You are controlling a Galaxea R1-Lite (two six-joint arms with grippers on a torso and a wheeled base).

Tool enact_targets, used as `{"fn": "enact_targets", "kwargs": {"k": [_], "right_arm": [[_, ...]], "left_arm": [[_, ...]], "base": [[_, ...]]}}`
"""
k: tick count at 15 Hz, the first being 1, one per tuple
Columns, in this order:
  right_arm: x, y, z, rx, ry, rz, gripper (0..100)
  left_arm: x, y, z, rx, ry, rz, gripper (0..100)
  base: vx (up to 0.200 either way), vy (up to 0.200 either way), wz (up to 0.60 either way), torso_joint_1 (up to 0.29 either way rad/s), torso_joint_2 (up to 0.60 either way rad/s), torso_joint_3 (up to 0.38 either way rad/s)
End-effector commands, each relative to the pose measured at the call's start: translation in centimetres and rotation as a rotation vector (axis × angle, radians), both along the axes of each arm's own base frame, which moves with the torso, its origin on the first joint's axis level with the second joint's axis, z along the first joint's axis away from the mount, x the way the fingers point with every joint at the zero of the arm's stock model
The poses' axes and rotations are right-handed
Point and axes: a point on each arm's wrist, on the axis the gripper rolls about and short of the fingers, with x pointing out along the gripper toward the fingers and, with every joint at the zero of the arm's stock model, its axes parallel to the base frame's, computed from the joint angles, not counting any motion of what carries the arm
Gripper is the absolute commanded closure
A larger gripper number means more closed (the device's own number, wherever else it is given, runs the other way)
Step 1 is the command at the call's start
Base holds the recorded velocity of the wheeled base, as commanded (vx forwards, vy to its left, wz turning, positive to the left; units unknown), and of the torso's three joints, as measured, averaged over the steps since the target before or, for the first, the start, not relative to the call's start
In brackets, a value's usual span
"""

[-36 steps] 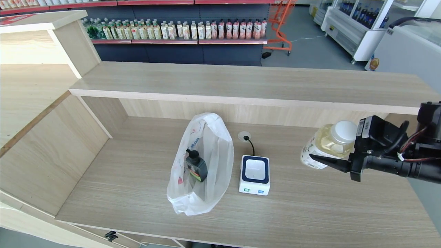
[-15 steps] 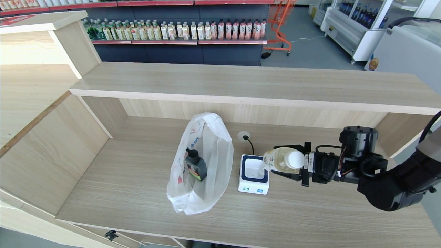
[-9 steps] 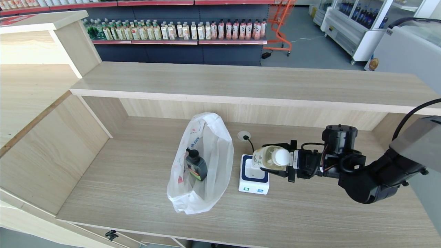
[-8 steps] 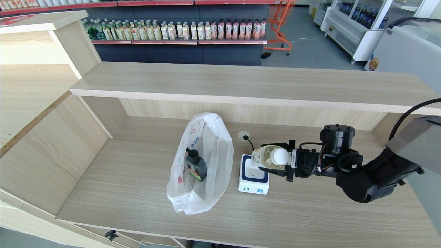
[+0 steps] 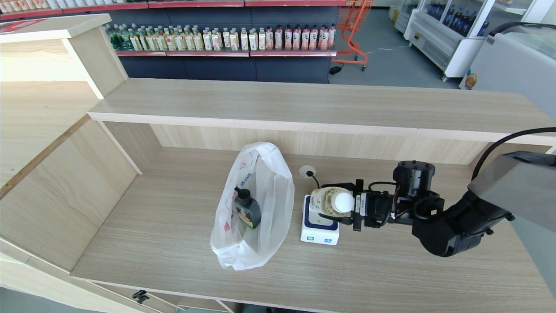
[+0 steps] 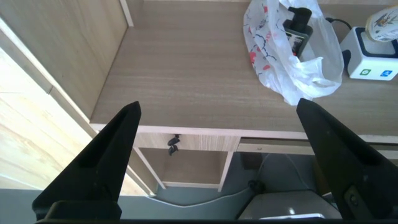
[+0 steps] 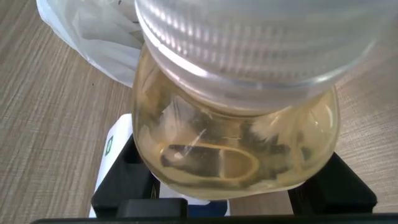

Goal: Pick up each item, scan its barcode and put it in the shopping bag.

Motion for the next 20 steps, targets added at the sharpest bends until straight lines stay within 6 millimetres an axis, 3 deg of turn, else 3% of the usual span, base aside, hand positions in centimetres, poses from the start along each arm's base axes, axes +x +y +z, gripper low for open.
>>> {"fn": "enact_targets", "kwargs": {"k": [1,2,5,6,8,14,20], "right_arm": [[-0.1,-0.1,0.1,0.003,0.014,-0.007,100],[-0.9,-0.6,1.1,0.026,0.052,-0.02,100],[-4.1,-3.1,6.4,0.179,0.231,-0.11,100],[-6.3,-4.4,10.8,0.312,0.297,-0.179,100],[-8.8,-5.2,13.5,0.48,0.415,-0.3,100],[-13.8,-6.6,11.9,0.657,0.631,-0.529,100],[-14.6,-6.9,12.2,0.701,0.69,-0.583,100]], "left_arm": [[0.0,0.0,0.0,0.0,0.0,0.0,0],[0.0,0.0,0.0,0.0,0.0,0.0,0],[0.0,0.0,0.0,0.0,0.0,0.0,0],[0.0,0.0,0.0,0.0,0.001,0.0,0],[0.0,0.0,0.0,0.0,0.003,0.0,0],[0.0,0.0,0.0,0.002,0.0,0.0,0],[0.0,0.0,0.0,0.0,0.0,0.0,0]], "base": [[0.0,0.0,0.0,0.0,0.0,0.0],[0.0,0.0,0.0,0.0,0.0,0.0],[0.0,0.0,0.0,0.0,0.0,0.0],[0.0,0.0,0.0,0.0,0.0,0.0],[0.0,0.0,0.0,0.0,0.0,0.0],[0.0,0.0,0.0,0.0,0.0,0.0],[0.0,0.0,0.0,0.0,0.0,0.0]]}}
